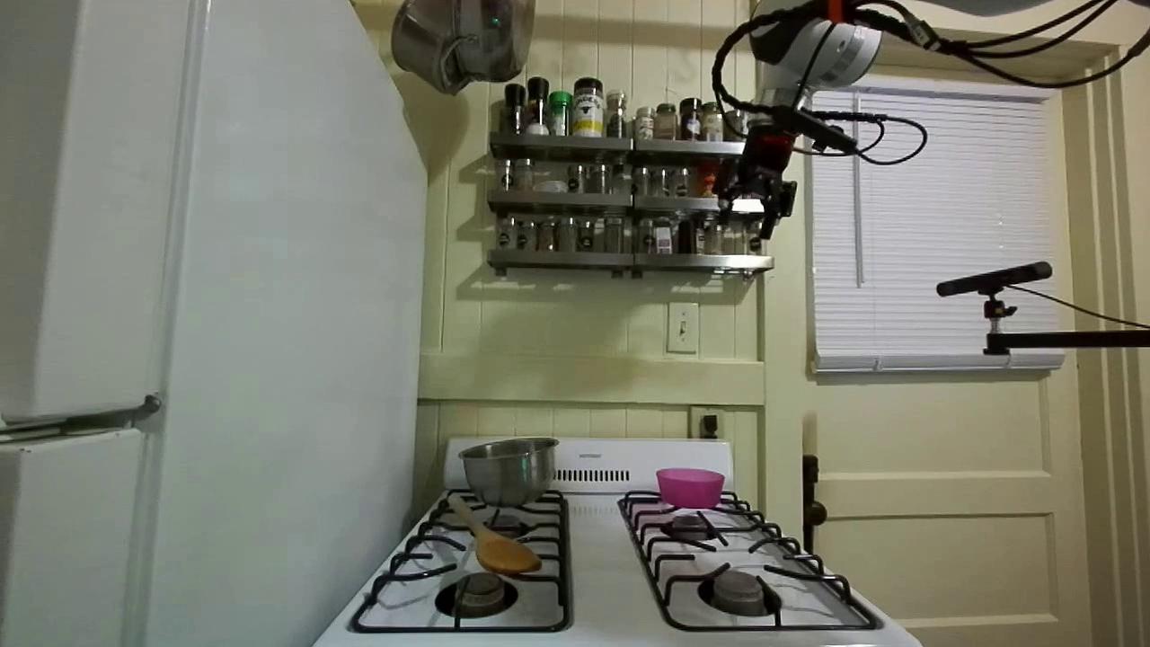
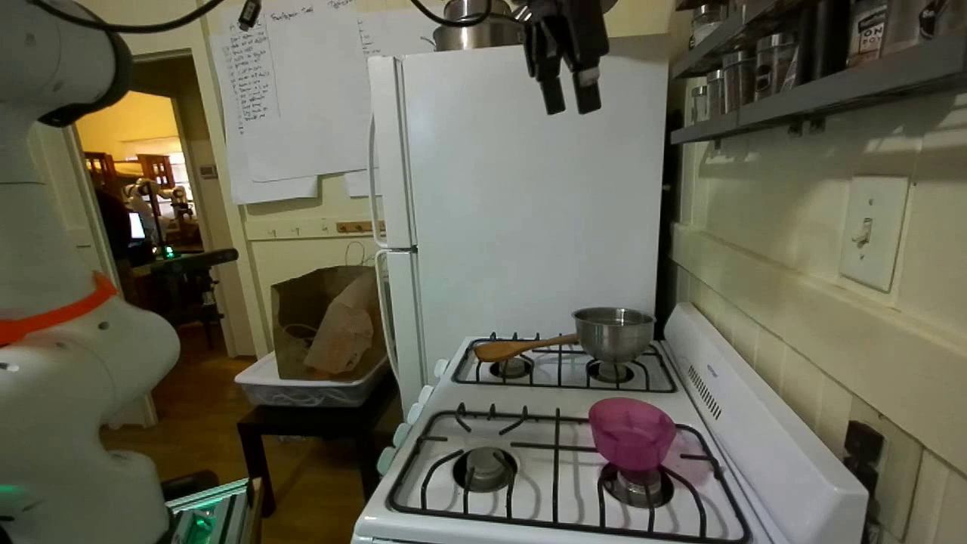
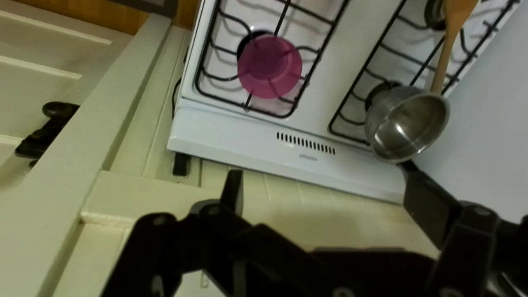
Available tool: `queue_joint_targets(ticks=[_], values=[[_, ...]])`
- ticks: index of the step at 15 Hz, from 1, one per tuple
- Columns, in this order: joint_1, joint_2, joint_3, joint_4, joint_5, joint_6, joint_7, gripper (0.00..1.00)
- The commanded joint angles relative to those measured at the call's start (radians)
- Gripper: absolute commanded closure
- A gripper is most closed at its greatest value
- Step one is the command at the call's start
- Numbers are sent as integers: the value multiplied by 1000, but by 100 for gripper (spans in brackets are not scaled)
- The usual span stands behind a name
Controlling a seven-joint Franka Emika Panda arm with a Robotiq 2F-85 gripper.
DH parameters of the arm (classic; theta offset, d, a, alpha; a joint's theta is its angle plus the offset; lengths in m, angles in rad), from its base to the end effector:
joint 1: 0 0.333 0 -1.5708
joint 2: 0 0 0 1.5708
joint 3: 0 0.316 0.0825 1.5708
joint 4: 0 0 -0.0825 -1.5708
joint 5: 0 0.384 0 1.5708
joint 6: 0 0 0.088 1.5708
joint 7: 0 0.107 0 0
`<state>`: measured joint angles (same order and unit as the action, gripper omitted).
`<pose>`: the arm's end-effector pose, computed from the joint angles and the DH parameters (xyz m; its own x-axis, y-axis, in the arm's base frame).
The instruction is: Pick up the glass jar from the stovetop and put it on the bottom shelf.
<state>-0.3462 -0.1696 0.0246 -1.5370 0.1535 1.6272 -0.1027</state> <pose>0.4795 -0.1417 0.7370 0.9388 -0.2142 0.2698 -0.1883 -0.9749 -0.1186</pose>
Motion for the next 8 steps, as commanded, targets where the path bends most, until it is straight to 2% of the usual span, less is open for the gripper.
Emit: queue_joint_targets(ticks=[1,3,8], values=[[112,-7,-75,-18,-16,-22,-5,0],[148,-19,-78,-52,-18,-30,-16,0],[153,-22,-89,-59,-18,-31,-34,0]])
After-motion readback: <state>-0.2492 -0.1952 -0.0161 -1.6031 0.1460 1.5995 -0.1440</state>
